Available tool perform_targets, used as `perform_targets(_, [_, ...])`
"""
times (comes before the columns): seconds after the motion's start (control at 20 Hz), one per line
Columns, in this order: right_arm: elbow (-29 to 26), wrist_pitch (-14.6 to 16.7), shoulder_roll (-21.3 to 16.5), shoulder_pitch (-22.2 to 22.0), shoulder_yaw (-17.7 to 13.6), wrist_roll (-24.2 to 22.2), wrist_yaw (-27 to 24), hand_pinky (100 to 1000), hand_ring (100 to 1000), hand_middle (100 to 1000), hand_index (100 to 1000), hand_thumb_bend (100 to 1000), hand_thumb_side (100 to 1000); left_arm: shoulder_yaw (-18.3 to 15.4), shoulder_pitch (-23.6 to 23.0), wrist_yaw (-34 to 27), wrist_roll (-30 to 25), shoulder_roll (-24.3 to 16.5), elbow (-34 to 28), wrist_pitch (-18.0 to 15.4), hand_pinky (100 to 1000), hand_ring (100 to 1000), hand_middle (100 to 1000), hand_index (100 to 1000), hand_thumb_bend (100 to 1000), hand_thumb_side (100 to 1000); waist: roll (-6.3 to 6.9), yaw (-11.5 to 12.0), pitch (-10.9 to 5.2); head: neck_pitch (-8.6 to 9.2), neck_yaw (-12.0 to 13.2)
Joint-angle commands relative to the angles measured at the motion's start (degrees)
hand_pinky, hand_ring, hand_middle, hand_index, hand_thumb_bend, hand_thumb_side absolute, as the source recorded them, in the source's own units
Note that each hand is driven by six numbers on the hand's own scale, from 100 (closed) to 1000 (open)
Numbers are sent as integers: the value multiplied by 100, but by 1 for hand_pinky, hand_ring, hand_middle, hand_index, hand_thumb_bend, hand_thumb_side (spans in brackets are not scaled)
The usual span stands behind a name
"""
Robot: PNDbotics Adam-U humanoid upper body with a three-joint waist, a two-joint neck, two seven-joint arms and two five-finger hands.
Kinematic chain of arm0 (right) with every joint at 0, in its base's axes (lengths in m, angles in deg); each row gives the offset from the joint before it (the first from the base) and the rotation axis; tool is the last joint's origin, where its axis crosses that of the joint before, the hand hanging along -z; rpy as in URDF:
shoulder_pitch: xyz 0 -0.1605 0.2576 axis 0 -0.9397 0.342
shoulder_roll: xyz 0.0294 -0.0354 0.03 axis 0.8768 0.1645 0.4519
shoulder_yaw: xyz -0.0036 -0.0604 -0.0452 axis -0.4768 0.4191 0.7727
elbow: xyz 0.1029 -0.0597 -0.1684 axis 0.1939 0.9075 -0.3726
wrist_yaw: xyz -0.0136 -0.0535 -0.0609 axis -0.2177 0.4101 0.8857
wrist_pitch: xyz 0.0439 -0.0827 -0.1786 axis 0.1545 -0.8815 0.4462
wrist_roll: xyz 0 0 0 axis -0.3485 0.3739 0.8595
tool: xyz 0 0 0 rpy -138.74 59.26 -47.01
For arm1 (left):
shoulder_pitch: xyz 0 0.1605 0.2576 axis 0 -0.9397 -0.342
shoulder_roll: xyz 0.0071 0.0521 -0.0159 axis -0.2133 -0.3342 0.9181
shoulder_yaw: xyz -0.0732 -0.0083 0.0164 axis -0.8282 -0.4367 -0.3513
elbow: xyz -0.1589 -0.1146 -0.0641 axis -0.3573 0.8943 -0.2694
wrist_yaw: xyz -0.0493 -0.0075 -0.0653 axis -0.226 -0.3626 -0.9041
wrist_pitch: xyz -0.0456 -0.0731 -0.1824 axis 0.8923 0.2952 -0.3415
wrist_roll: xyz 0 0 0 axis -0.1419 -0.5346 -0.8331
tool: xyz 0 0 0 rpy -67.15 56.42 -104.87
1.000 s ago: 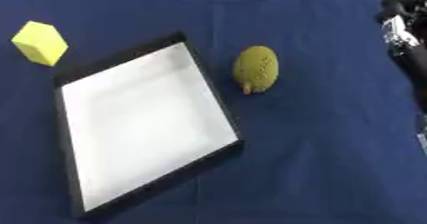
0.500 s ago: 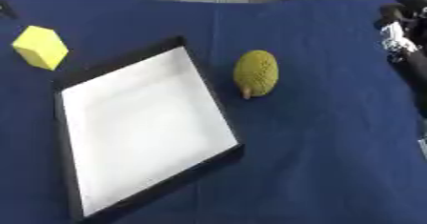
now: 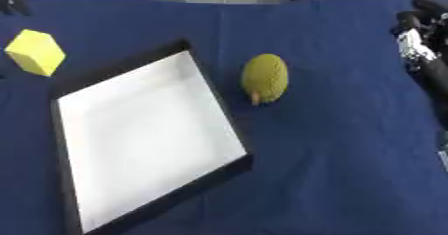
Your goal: Pick up objects on the table and place them in the box.
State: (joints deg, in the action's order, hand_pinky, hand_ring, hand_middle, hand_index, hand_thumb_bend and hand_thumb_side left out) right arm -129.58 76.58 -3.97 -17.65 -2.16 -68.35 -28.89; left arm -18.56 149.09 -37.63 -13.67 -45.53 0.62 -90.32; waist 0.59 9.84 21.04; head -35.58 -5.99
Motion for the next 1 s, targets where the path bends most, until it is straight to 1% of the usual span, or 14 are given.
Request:
perform_targets(0.05, [-127, 7, -59, 66, -5, -21, 41, 1000, 781, 768, 895, 100, 533, -139, 174, 123, 112, -63, 42, 75, 894, 881, 918, 891, 770, 100, 38, -27, 7, 117, 71])
perform_targets(0.75, [-127, -10, -9, 155, 43, -59, 95, 1000, 780, 767, 895, 100, 538, -366, 213, 319, 290, 23, 320, 322, 890, 885, 926, 889, 743, 100, 67, -177, 160, 281, 251])
perform_targets(1.0, [-127, -29, 12, 149, 49, -59, 125, 1000, 780, 765, 895, 100, 541, -362, 207, 324, 205, 37, 377, 289, 886, 881, 918, 875, 723, 100, 70, -195, 198, 279, 251])
